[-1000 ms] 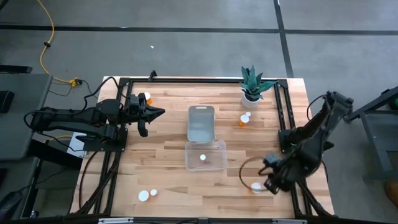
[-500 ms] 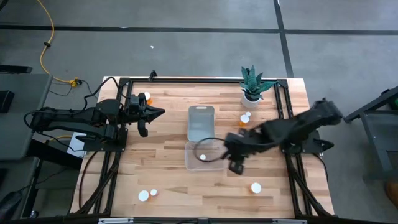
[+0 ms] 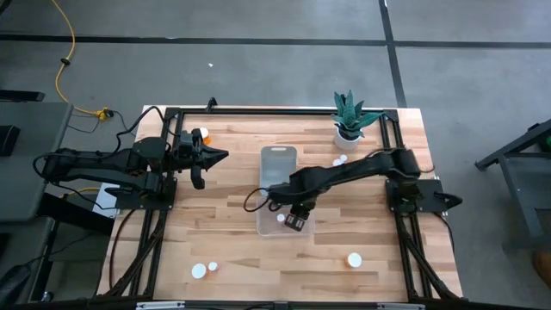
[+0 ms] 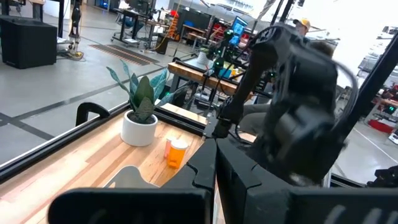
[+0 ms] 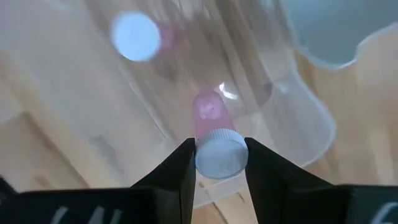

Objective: Pick and place medicine bottles into bin by pill shape (circle, oval)
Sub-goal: Put the bottom right pink pill bottle into the transparent bin

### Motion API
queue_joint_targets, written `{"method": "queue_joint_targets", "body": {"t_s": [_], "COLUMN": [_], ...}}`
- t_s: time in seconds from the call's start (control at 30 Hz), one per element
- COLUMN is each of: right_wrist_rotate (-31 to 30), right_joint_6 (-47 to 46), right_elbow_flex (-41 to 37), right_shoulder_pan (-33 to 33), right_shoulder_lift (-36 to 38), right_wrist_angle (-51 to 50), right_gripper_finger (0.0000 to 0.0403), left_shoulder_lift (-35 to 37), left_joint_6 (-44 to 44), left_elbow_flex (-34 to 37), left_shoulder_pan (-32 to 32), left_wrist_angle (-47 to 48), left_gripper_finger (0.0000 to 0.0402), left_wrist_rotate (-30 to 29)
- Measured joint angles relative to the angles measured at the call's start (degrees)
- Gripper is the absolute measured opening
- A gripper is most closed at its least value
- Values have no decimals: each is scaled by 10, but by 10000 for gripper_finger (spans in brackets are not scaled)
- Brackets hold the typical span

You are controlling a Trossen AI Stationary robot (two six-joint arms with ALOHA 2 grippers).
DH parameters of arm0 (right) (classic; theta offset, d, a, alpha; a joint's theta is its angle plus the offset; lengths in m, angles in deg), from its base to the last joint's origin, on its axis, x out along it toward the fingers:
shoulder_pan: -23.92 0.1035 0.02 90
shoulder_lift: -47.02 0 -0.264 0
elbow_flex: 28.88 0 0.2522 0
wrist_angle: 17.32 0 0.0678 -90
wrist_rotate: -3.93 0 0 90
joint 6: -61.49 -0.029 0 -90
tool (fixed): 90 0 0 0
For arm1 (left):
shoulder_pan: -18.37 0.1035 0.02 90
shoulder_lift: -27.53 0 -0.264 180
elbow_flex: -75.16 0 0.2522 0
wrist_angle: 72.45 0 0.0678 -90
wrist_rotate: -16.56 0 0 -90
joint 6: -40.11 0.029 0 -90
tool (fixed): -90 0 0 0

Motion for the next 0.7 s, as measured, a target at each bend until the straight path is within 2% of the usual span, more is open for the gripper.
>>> {"method": "queue_joint_targets", "body": {"t_s": [0.13, 0.37, 0.7], "right_wrist_rotate": [20, 16, 11], "right_joint_6": [-25, -100, -131], "right_elbow_flex": [0, 0, 0], "right_shoulder_pan": [-4, -4, -5], "right_shoulder_lift": [-24, -31, -31], "right_wrist_angle": [-4, -2, 19], "right_gripper_finger": [99, 100, 140], "left_shoulder_lift": [0, 0, 0], "left_joint_6": [0, 0, 0], "left_elbow_flex": [0, 0, 0], "left_shoulder_pan": [0, 0, 0], "left_wrist_angle": [0, 0, 0], "left_gripper_finger": [0, 0, 0], "left_wrist_rotate": [0, 0, 0]}}
